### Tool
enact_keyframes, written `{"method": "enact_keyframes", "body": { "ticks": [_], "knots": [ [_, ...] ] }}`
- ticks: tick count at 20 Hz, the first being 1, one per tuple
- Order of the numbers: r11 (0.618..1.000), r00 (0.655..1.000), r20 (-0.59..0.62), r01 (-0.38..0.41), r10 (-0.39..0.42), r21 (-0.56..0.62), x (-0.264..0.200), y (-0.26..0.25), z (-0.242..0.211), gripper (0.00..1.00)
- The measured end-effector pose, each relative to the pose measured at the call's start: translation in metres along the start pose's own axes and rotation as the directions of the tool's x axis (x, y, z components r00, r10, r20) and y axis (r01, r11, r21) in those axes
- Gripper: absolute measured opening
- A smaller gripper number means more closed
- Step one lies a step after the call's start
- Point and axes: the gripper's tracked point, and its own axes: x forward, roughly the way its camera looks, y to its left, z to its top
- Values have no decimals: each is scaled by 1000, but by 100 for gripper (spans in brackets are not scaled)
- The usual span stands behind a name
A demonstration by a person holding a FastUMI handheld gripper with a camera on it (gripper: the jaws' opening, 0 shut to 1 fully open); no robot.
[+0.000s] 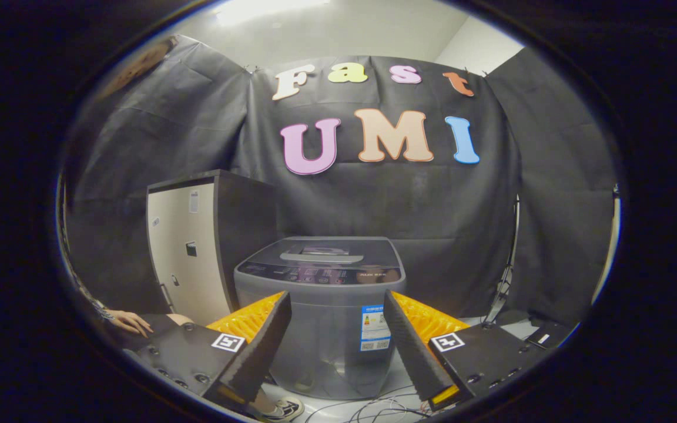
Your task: Put the clothes into the washing machine and then close the washing machine lid.
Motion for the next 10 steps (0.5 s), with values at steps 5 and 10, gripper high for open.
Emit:
{"method": "enact_keyframes", "body": {
  "ticks": [5,10],
  "knots": [
    [1000,1000,0,0,0,0,-1,0,0,99],
    [1000,1000,0,0,0,0,-1,0,0,99]
  ]
}}
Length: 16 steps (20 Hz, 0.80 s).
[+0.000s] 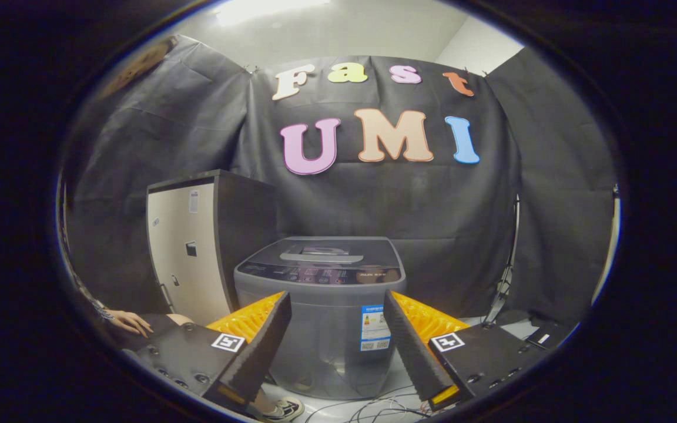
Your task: Put the clothes into the washing machine and then close the washing machine lid.
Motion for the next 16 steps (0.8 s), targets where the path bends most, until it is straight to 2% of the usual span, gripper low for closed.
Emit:
{"method": "enact_keyframes", "body": {
  "ticks": [16],
  "knots": [
    [1000,1000,-3,1,-1,0,-2,1,1,99]
  ]
}}
